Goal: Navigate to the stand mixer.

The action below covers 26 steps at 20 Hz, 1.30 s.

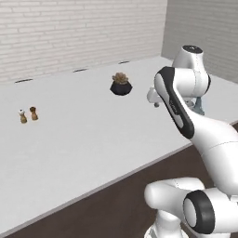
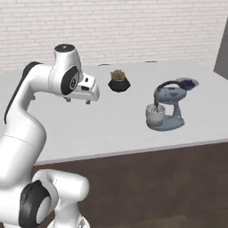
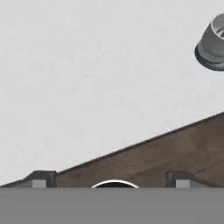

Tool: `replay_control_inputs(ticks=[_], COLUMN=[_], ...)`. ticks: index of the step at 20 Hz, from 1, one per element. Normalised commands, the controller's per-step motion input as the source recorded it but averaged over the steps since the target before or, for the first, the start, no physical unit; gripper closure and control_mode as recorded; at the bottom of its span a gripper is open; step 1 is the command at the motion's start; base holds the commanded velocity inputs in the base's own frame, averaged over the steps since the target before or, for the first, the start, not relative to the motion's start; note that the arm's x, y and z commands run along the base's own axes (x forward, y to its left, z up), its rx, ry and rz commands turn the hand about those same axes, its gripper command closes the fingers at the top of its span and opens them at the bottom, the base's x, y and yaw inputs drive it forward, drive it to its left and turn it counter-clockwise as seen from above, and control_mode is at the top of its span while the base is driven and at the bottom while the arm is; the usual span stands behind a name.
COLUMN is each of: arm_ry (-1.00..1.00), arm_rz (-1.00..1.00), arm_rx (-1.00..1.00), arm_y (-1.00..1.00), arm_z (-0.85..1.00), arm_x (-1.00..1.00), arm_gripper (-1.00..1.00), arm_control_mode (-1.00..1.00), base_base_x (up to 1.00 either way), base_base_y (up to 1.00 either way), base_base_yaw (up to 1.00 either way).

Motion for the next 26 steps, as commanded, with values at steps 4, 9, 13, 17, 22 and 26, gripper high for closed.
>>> replay_control_inputs(ticks=[4, 9, 13, 17, 22, 26], arm_ry=[0.00, 0.00, 0.00, 0.00, 0.00, 0.00], arm_rz=[0.00, 0.00, 0.00, 0.00, 0.00, 0.00], arm_rx=[0.00, 0.00, 0.00, 0.00, 0.00, 0.00], arm_y=[0.00, 0.00, 0.00, 0.00, 0.00, 0.00], arm_z=[0.00, 0.00, 0.00, 0.00, 0.00, 0.00], arm_x=[0.00, 0.00, 0.00, 0.00, 0.00, 0.00], arm_gripper=[-1.00, -1.00, -1.00, -1.00, -1.00, -1.00], arm_control_mode=[1.00, 1.00, 1.00, 1.00, 1.00, 1.00], base_base_x=[0.77, 0.49, 0.29, 0.44, 0.34, 0.16], base_base_y=[-0.93, -0.96, -0.85, -0.69, -0.58, -0.22], base_base_yaw=[0.27, 0.29, 0.32, 0.30, 0.24, 0.10])
